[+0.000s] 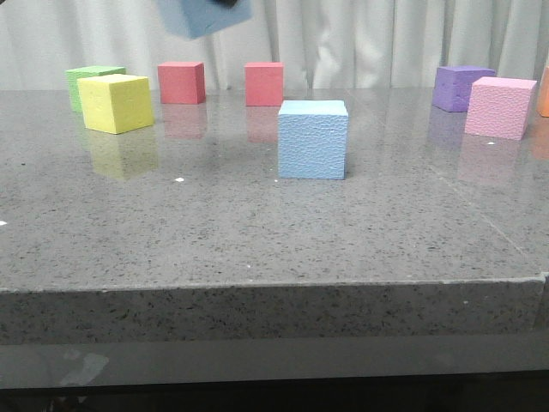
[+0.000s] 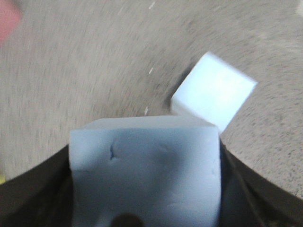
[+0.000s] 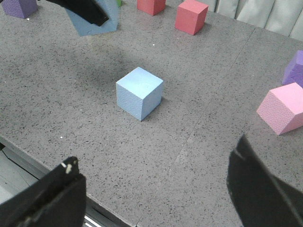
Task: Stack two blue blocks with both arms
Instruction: 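Lift the blue cube with the left gripper over the centered cube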
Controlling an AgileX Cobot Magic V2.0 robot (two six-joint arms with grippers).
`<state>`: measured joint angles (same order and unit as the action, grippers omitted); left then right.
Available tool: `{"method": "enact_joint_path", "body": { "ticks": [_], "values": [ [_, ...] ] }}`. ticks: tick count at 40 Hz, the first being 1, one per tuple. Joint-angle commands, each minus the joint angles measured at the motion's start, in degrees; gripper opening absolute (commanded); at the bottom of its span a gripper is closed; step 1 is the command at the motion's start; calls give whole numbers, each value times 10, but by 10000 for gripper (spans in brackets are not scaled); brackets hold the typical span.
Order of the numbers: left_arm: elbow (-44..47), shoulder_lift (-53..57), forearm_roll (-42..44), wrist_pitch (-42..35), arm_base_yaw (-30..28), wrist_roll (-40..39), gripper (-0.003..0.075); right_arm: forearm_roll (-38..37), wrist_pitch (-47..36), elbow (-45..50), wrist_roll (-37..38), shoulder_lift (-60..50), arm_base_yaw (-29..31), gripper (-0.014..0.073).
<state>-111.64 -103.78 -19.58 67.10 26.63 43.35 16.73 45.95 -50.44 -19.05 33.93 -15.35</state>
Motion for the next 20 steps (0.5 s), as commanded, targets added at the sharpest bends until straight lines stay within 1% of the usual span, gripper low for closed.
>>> {"method": "enact_joint_path", "body": {
  "ticks": [1,11,15,20],
  "values": [
    [-42,24,-21,-19,34,54,370,11,-34,-12,-3,1,2,615],
    [-75,-14,42,-20,109,122,370,11,-34,-12,-3,1,2,615],
    [-74,-27,67,-25,124,125,370,11,-34,-12,-3,1,2,615],
    [-74,-43,74,-35,130,133,370,11,-34,-12,-3,1,2,615]
  ]
}}
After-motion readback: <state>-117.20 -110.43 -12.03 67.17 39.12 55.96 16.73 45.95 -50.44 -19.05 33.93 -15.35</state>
